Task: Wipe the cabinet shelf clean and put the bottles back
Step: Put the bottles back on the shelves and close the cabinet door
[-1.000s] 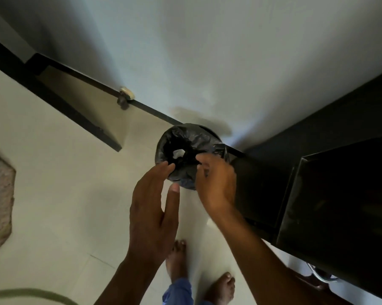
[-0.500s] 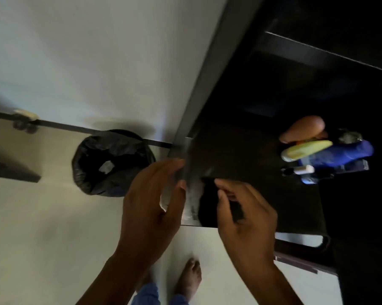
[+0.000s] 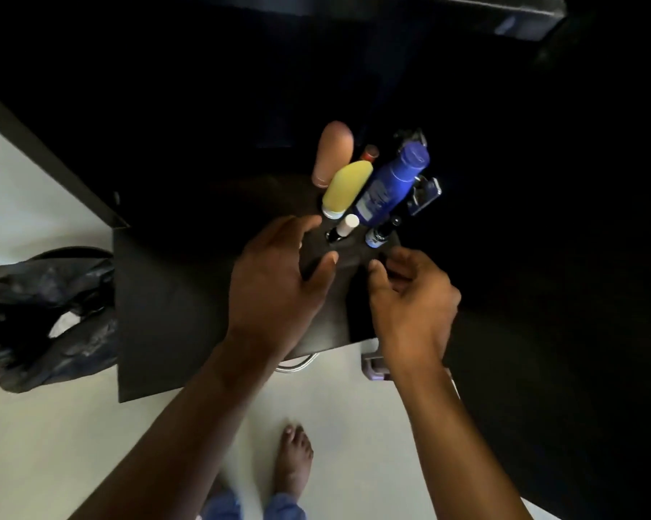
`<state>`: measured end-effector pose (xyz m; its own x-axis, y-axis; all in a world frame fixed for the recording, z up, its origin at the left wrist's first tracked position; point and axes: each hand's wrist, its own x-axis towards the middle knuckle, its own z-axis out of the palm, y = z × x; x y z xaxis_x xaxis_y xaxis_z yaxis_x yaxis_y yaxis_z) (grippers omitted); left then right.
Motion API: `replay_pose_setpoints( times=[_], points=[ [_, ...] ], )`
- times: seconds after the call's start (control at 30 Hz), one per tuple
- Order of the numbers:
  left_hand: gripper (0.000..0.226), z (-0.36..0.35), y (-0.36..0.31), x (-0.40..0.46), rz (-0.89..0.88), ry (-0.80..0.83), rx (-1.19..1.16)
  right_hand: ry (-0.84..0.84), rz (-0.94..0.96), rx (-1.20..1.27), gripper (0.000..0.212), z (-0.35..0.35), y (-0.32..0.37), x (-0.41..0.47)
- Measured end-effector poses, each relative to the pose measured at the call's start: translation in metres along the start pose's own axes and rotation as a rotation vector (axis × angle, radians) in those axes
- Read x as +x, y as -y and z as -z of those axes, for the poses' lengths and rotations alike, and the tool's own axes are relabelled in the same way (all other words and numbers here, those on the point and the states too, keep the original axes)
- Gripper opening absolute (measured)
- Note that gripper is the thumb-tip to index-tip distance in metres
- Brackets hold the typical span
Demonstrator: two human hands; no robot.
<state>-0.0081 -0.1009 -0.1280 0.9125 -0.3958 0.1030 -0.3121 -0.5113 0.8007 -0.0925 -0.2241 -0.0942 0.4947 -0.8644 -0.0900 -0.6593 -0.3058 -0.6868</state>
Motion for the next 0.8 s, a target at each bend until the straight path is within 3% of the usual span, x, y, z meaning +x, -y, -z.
replay_pose_setpoints(
  times=[0.17, 0.53, 0.8],
  points=[
    [0.047, -0.025, -0.005, 0.014, 0.026, -0.036, 0.139, -0.024, 0.055, -0.027, 0.044, -0.009, 0.011, 0.018],
    [0.035, -0.045, -0.006, 0.019, 0.006, -0.091, 0.321, 0.02, 0.04, -0.128, 0.03, -0.016, 0.011, 0.042],
    [0.035, 0.003, -0.043, 0.005, 0.017, -0.037, 0.287, 0.031, 0.187, -0.165, 0.027, 0.019, 0.037, 0.005]
  ],
)
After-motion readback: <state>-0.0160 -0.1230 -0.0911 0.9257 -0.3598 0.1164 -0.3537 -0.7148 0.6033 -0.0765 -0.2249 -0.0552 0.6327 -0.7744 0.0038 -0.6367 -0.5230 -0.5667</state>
